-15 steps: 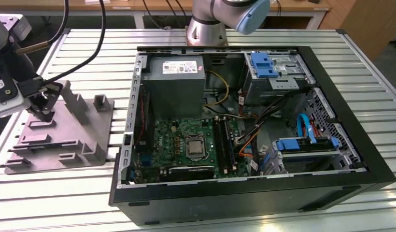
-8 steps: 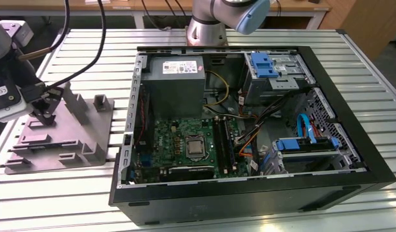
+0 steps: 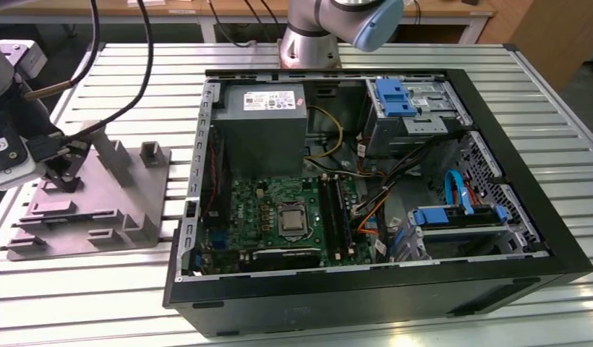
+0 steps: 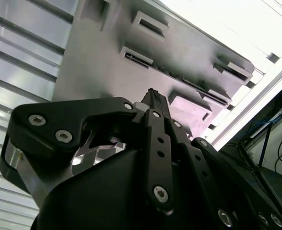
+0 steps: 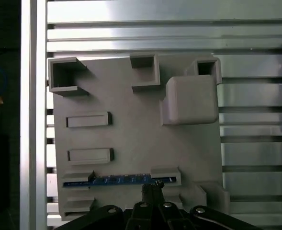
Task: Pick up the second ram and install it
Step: 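Reach for the second ram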
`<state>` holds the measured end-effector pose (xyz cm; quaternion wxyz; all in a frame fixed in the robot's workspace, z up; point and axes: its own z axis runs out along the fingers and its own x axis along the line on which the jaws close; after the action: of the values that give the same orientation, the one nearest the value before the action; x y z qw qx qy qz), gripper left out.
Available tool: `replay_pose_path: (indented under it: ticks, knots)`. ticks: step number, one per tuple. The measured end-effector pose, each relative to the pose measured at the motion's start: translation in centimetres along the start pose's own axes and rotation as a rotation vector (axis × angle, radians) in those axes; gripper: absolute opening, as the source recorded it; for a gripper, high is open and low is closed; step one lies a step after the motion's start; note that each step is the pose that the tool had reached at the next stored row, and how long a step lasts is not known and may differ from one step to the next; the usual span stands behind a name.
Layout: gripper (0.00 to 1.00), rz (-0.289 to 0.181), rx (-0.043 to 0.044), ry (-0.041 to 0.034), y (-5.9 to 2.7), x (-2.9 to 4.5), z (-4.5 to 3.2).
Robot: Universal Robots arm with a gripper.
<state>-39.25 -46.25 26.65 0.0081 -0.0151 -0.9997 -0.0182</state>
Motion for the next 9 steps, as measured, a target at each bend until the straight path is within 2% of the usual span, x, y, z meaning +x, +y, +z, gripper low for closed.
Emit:
replay_pose_path:
  ticks: [4,9]
  knots:
    - [0.1,0.0,-0.0001,-0.0001,-0.22,0.76,0.47]
    - [0.1,0.0,0.0002,-0.0001,-0.61,1.05,1.23]
